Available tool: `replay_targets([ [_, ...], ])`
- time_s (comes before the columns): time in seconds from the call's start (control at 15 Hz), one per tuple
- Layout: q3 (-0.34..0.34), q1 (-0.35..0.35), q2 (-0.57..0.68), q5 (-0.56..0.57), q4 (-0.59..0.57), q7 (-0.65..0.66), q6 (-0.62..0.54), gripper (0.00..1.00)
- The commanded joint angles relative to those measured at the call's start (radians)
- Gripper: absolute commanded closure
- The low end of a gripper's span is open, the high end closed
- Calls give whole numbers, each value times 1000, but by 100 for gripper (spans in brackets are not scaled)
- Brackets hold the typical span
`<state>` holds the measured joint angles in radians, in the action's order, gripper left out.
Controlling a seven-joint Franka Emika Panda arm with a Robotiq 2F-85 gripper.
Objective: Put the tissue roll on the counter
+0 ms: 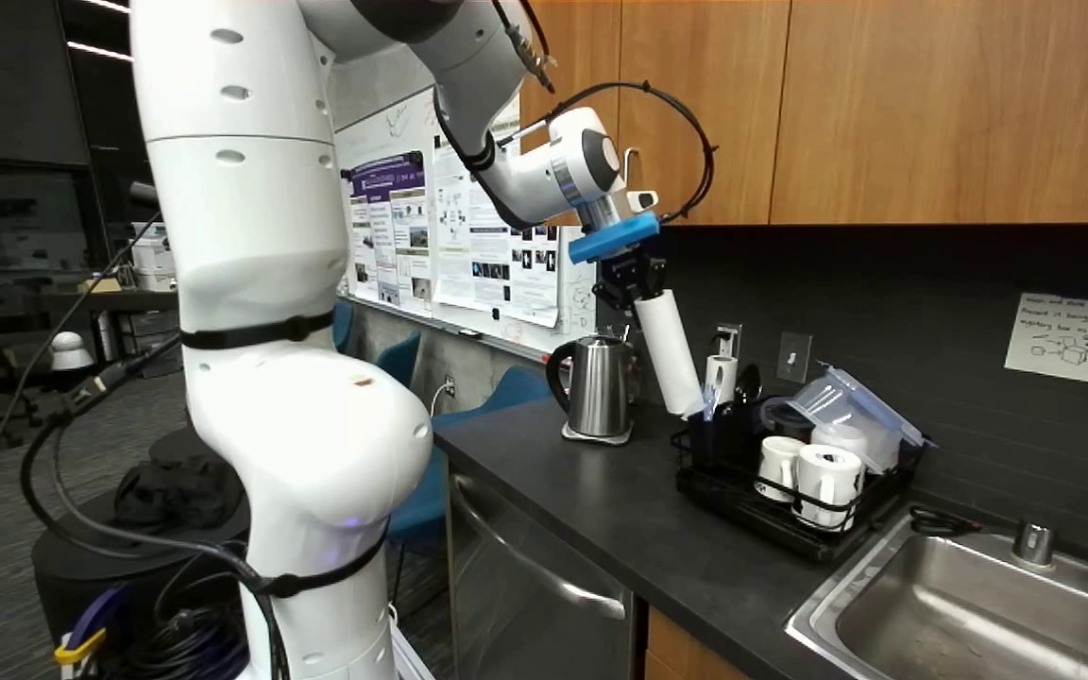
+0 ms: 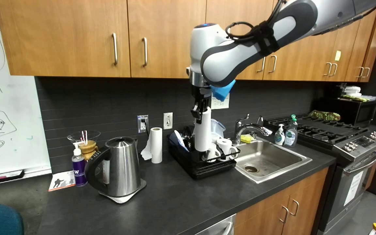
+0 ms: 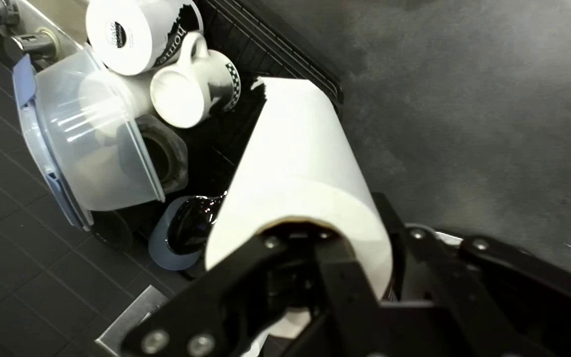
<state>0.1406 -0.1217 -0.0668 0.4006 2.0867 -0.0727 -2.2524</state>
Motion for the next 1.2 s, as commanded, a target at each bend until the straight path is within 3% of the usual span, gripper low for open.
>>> replay_targets([
  [0.0, 9, -13, -81, -20, 32, -40, 51, 95],
  [0.53, 27, -56, -68, -171, 77, -186, 178, 95],
  [1.13, -10, -13, 83, -171, 106, -179, 8, 95],
])
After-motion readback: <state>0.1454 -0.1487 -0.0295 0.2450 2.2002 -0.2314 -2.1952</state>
